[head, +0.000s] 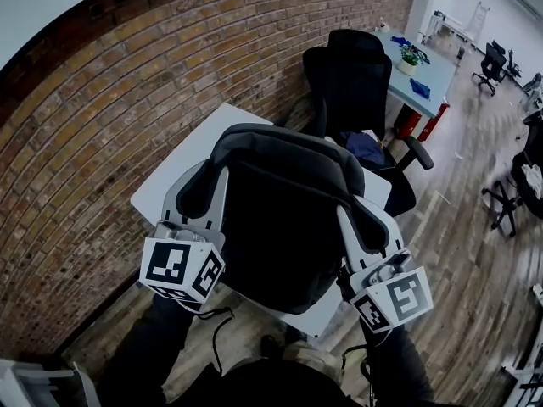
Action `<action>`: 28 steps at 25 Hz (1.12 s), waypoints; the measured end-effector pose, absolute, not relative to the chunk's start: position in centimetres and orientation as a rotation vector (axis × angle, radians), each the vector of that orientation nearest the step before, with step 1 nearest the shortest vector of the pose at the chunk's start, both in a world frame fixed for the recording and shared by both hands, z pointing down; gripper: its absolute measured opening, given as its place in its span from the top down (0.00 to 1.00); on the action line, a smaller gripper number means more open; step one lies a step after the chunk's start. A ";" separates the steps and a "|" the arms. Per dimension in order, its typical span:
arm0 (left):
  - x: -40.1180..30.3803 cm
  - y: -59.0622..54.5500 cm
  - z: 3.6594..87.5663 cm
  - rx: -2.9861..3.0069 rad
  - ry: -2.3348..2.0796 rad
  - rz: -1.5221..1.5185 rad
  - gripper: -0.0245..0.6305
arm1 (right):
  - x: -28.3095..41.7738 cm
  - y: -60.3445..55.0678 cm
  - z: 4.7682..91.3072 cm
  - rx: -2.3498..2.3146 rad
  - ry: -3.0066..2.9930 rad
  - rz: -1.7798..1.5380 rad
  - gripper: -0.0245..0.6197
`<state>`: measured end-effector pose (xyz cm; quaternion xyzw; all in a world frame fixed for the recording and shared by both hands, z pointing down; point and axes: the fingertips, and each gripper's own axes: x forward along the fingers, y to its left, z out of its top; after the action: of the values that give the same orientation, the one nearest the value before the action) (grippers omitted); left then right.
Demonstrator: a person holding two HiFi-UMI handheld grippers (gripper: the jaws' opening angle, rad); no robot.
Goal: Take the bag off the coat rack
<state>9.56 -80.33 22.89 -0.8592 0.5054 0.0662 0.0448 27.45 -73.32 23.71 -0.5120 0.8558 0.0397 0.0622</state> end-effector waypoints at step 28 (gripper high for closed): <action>16.2 -89.2 24.4 -2.504 1.685 0.016 0.83 | 33.6 -81.9 26.1 -1.404 2.619 -0.038 0.86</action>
<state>16.19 -89.18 24.44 -0.8280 0.5573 0.0052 0.0617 33.63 -81.93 26.14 -0.4709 0.8780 -0.0129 0.0847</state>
